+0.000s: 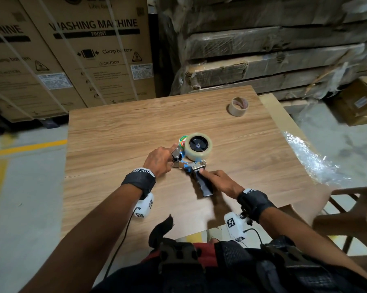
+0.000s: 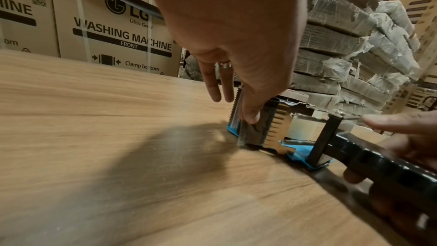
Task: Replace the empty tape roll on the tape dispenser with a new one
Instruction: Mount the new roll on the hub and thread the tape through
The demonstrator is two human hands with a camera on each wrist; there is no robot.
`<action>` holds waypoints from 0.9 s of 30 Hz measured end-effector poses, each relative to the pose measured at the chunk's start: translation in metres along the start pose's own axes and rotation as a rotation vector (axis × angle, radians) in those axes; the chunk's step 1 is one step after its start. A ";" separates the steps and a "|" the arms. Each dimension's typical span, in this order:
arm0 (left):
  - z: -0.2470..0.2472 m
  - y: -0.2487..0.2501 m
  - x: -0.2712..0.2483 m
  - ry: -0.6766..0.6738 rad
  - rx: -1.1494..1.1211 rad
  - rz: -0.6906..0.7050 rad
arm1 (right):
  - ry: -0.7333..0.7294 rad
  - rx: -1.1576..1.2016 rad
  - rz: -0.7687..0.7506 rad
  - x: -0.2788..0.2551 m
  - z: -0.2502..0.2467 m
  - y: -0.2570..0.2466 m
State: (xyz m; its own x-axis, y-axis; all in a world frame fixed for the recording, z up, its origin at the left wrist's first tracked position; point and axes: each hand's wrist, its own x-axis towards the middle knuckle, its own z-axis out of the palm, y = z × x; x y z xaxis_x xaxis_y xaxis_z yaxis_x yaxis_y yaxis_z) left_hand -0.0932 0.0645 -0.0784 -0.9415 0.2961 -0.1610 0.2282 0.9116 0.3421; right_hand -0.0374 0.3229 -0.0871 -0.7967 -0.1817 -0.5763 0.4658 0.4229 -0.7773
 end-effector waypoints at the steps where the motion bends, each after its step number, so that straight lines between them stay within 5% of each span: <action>1: 0.000 0.001 -0.001 0.008 0.001 0.000 | -0.079 0.131 0.059 0.003 0.003 0.002; 6: 0.003 0.007 -0.007 0.038 0.034 -0.023 | -0.299 0.607 0.259 0.009 0.020 -0.008; 11: 0.002 0.010 -0.018 0.069 -0.030 -0.024 | -0.463 0.728 0.347 0.008 0.023 -0.012; 15: 0.002 0.003 -0.028 0.090 -0.178 -0.058 | -0.362 0.669 0.361 0.002 0.020 -0.023; 21: 0.005 0.009 -0.038 0.312 -0.737 -0.314 | -0.315 0.692 0.296 -0.010 0.005 -0.054; 27: -0.001 0.040 -0.037 0.518 -1.085 -0.391 | -0.399 0.946 0.421 -0.019 -0.006 -0.078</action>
State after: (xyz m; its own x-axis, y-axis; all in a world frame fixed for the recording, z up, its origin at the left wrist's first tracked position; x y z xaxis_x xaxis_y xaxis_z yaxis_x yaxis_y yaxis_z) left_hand -0.0493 0.0896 -0.0582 -0.9426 -0.3094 -0.1258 -0.1753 0.1378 0.9748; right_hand -0.0607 0.2983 -0.0135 -0.4040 -0.5277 -0.7472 0.9116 -0.2994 -0.2815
